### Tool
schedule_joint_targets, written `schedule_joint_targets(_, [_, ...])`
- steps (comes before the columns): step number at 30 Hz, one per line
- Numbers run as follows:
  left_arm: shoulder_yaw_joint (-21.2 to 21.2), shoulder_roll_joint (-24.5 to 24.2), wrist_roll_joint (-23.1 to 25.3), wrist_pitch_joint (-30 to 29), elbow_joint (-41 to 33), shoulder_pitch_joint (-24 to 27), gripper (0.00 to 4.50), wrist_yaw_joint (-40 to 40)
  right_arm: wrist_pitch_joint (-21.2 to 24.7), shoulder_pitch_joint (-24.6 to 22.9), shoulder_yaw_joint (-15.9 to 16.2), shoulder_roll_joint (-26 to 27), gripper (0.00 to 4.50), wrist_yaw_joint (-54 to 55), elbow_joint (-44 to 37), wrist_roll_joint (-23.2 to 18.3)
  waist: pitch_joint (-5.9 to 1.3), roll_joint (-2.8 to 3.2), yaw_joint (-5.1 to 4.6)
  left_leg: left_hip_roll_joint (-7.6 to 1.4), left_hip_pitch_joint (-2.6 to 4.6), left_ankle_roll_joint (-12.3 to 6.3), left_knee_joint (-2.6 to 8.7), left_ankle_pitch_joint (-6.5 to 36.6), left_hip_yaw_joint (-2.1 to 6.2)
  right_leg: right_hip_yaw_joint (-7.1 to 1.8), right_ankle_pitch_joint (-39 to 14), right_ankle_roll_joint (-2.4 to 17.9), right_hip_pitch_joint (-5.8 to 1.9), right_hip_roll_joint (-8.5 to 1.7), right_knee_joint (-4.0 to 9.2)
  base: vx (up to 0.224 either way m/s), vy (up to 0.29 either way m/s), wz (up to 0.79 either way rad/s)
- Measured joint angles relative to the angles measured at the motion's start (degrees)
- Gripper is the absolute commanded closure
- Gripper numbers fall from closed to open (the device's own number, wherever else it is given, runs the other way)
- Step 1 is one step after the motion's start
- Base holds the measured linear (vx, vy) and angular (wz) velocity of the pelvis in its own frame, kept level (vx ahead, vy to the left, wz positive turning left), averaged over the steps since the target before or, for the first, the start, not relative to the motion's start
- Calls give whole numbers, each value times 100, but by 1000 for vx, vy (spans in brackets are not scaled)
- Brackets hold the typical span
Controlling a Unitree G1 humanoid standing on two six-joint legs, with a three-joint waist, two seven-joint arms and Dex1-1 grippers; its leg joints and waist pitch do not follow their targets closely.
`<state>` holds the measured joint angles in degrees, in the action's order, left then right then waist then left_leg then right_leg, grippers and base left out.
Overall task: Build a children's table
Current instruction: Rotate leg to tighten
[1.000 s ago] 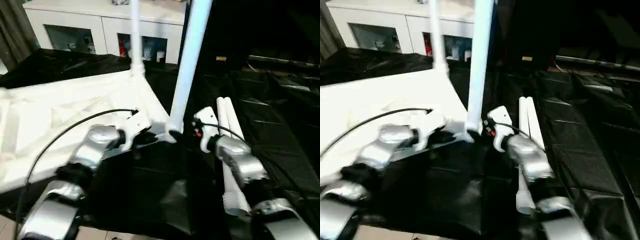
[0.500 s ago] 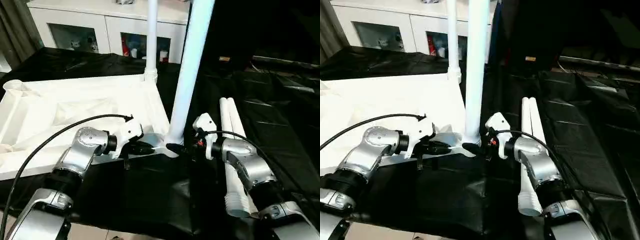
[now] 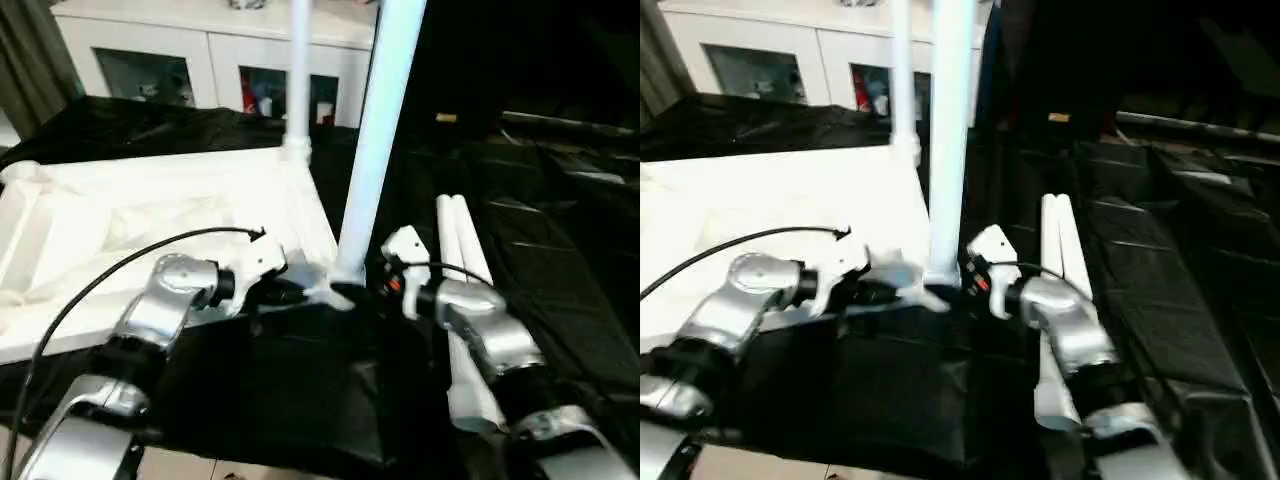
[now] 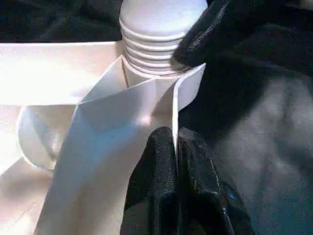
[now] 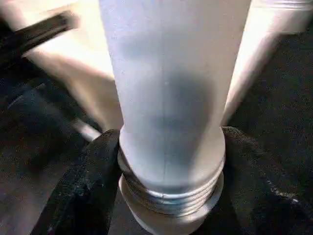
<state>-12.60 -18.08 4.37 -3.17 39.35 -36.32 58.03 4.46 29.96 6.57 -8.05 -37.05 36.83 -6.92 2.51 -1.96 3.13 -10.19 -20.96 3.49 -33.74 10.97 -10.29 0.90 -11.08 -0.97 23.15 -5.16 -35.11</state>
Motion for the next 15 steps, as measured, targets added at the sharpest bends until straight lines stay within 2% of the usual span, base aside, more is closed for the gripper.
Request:
schedule_joint_targets(5, [4,602,264,-279,458,-353,450,-1189,59,219,-446,695,180,2013,368,91,-11,9,-10,9,4,4,-2,-2,0,-5,4,6,-8,-6,7,0,0,0])
schedule_joint_targets(11, [-4,846,330,-322,555,-429,450,-1509,-144,362,-457,862,180,2493,641,238,-18,19,19,9,-1,4,3,-2,0,-3,4,5,-8,-6,15,0,0,0])
schedule_joint_targets(13, [-11,847,332,-281,598,-446,450,-1506,-219,362,-497,889,124,2494,672,232,-18,20,24,9,0,4,4,-2,1,-2,4,5,-8,-6,14,0,0,0])
schedule_joint_targets(15, [-22,834,336,-238,605,-446,450,-1493,-234,349,-545,880,102,2397,679,208,-18,20,25,9,-2,4,4,-2,1,-2,4,5,-7,-6,15,0,0,0])
